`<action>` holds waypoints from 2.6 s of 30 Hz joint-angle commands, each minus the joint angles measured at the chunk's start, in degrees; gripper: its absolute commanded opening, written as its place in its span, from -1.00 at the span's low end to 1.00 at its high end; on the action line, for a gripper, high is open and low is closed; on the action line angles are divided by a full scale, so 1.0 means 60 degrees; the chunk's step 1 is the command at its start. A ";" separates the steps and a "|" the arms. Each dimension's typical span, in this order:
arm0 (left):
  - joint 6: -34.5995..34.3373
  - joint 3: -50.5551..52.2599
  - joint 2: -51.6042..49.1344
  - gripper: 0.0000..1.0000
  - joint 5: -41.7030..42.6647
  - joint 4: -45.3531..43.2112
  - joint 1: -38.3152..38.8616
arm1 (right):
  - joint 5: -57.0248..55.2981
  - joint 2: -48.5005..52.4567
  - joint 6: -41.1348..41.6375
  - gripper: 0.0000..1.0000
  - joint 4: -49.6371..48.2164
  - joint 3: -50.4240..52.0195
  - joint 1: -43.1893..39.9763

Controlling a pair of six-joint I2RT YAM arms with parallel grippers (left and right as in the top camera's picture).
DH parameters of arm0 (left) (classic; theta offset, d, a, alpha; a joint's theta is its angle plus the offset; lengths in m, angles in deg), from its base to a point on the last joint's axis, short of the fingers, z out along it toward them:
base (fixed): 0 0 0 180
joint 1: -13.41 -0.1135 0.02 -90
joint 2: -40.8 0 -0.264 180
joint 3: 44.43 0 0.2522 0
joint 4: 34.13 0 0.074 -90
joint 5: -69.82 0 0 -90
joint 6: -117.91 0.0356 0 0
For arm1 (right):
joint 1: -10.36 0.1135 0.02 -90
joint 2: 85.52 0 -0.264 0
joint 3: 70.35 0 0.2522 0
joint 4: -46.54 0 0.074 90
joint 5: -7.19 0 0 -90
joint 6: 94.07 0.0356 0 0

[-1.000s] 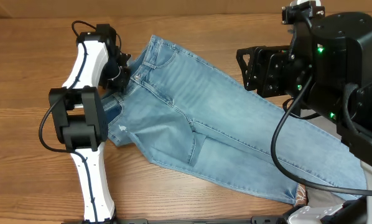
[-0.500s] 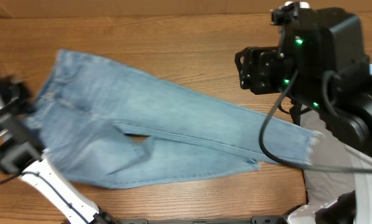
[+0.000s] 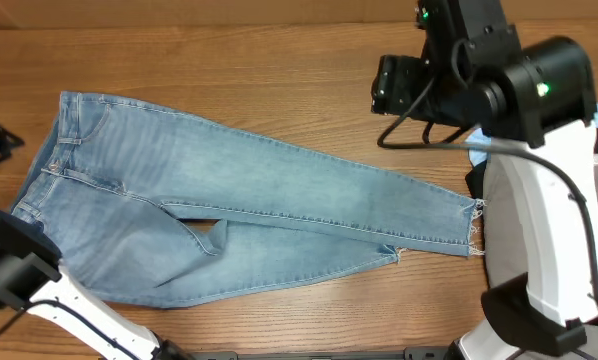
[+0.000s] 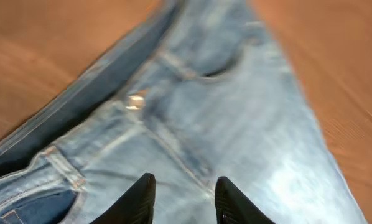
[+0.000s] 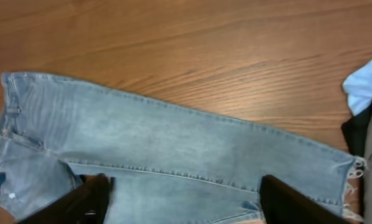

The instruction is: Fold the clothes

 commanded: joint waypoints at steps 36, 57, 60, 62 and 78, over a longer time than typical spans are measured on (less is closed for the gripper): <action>-0.0452 0.1217 -0.3483 -0.82 -0.6087 -0.3042 0.5475 | 0.1366 -0.0040 -0.0004 0.69 -0.1439 0.5016 -0.2393; -0.0197 -0.3880 -0.2000 -0.50 -0.2809 0.0095 0.3956 | 0.3133 -0.0040 -0.0335 0.27 -0.8014 1.1850 -0.2379; -0.0033 -0.3934 -0.1231 -0.38 -0.2812 0.0244 0.4116 | 0.3326 -0.0040 -0.0827 0.26 -0.7541 1.1992 -0.2291; -0.0033 -0.3934 -0.0729 -0.31 -0.2812 0.0273 0.4226 | 0.3351 -0.0040 -0.0871 0.25 -0.7482 1.2229 -0.2208; -0.0051 -0.3934 0.1122 -0.17 -0.2699 0.1472 0.4645 | 0.3442 -0.0062 -0.1286 -0.92 -0.8954 1.3431 -0.1399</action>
